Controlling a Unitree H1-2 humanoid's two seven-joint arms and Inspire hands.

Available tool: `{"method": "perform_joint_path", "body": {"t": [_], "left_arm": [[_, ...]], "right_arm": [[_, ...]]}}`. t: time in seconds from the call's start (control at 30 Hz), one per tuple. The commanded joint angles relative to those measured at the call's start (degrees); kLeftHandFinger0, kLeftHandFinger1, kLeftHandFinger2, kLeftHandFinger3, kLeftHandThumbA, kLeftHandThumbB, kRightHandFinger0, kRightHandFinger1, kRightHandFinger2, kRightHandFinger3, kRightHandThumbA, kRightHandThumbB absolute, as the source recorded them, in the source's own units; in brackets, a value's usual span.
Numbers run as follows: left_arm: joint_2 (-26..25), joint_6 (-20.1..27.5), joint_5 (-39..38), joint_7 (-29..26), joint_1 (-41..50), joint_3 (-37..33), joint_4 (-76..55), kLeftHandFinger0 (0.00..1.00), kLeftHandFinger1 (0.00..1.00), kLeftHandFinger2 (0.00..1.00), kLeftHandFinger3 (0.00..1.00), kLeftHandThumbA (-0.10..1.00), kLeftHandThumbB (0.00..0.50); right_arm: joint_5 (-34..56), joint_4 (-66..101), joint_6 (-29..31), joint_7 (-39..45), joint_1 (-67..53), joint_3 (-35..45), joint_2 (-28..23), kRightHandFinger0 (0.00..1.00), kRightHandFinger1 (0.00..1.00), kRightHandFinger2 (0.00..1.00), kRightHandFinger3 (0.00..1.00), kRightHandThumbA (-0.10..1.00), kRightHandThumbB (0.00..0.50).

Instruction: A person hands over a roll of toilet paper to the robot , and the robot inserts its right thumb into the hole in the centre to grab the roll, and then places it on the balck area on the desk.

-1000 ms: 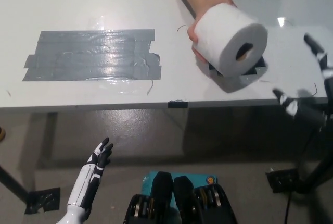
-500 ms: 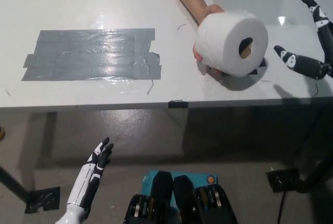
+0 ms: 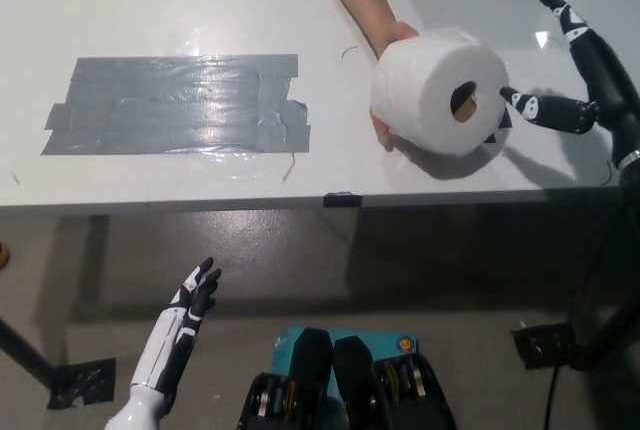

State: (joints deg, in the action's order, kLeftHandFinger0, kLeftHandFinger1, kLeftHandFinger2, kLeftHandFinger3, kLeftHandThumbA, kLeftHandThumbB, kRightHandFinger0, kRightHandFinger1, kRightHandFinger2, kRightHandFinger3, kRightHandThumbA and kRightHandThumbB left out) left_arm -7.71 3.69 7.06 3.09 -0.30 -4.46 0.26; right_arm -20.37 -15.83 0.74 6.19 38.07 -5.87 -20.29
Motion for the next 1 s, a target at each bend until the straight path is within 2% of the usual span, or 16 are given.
{"method": "perform_joint_path", "body": {"t": [0.0,0.43,0.57,0.8,0.97], "left_arm": [[-0.8,0.8,0.6,0.6,-0.7,-0.1,-1.7,1.00,1.00,1.00,1.00,1.00,0.147],[-0.8,0.3,0.1,1.0,-0.9,0.3,-1.7,1.00,1.00,1.00,1.00,1.00,0.141],[-0.9,0.1,0.5,1.1,-1.1,0.1,-1.8,1.00,1.00,1.00,1.00,1.00,0.134],[-0.8,0.2,0.5,0.9,-1.1,0.1,-2.0,1.00,1.00,1.00,1.00,1.00,0.139],[-0.7,0.0,0.3,1.1,-1.1,0.1,-2.1,1.00,1.00,1.00,1.00,1.00,0.141]], "right_arm": [[-1.1,0.1,-1.3,1.3,4.2,-1.4,-0.2,1.00,1.00,1.00,1.00,0.76,0.345],[-1.4,-2.4,-0.6,1.5,6.1,-3.6,0.4,1.00,1.00,1.00,1.00,0.82,0.385],[-0.9,-2.3,-0.8,2.0,6.4,-3.8,0.5,1.00,1.00,1.00,1.00,0.80,0.351],[-1.8,-3.4,-1.4,2.3,7.5,-4.6,0.6,1.00,1.00,1.00,1.00,0.82,0.360],[-2.5,-5.6,-1.7,2.2,8.9,-5.5,0.7,1.00,1.00,1.00,1.00,0.83,0.349]]}}
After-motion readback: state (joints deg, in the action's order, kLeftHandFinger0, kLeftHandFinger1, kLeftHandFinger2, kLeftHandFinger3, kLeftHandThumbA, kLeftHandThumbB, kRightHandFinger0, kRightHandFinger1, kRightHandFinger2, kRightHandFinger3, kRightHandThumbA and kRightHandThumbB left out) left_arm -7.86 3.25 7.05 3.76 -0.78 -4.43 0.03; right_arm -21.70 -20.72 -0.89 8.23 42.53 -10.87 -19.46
